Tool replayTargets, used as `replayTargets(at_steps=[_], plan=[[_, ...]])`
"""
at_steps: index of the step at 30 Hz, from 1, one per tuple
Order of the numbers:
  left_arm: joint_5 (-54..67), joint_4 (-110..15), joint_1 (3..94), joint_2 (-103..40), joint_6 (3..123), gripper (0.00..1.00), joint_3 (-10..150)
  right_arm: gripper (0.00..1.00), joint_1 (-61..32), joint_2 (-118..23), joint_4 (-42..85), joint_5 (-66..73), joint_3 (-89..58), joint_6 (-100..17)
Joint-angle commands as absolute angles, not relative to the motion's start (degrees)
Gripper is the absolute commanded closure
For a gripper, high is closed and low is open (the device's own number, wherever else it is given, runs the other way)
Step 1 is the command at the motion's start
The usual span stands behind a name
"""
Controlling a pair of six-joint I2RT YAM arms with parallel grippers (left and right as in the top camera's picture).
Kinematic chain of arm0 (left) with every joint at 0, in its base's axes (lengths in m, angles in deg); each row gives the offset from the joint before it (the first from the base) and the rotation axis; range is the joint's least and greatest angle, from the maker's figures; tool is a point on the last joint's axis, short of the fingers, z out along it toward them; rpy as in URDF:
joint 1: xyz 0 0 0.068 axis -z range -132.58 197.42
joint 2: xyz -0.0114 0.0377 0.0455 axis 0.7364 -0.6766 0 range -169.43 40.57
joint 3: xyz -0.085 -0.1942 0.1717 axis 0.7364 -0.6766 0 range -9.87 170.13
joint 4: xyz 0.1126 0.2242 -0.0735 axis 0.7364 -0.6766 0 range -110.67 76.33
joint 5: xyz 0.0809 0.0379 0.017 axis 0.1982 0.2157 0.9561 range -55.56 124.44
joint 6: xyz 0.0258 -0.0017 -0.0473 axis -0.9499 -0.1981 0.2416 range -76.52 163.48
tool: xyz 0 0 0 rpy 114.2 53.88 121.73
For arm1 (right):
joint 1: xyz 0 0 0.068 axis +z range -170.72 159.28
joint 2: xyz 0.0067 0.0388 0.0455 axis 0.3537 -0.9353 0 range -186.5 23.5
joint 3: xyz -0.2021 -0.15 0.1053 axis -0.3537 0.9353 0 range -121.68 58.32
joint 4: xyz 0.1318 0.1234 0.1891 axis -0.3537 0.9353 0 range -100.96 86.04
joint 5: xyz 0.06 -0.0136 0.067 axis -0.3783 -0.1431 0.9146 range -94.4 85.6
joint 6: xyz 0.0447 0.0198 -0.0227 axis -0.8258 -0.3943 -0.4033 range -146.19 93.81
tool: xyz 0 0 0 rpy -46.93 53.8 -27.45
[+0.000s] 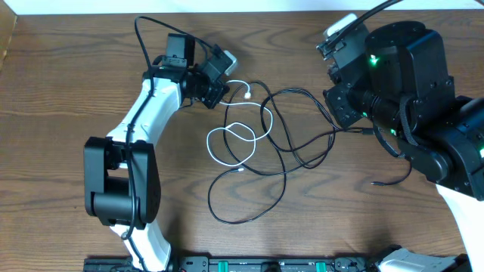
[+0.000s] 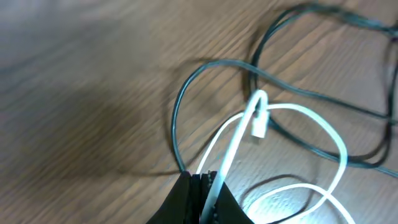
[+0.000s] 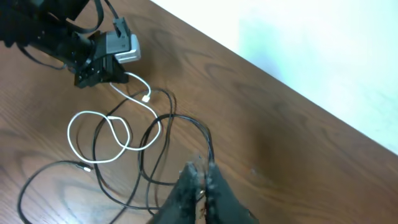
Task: Untangle cables
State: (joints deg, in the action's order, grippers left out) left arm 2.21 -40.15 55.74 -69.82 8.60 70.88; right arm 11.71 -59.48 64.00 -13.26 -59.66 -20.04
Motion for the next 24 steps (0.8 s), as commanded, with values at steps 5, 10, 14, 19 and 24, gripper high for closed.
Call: replayTargets(at_steps=[5,10,14,19,24], plan=[[0.3,-40.2,56.3,-56.5,12.2,0.93,70.8,0.89,11.6,-58.8,64.4,-13.9,-60.1,-20.8],[0.3,-39.9,56.4,-49.4,12.6,0.92,70.8,0.94,11.6,-59.6,65.9,-13.9,-60.0,-21.0],[0.3,-37.6,56.5,-43.3,15.1,0.93,70.8,0.98,11.6,-60.4,66.7,-13.9,-59.8,-21.2],[0.3,-33.6,58.3,-35.5,15.8,0.92,70.8,0.99,11.6,-60.7,66.6,-13.8,-57.7,-21.5],[0.3,-29.9,61.4,-30.7,15.8,0.93,70.8,0.99,11.6,-60.8,66.3,-13.0,-55.2,-21.9]])
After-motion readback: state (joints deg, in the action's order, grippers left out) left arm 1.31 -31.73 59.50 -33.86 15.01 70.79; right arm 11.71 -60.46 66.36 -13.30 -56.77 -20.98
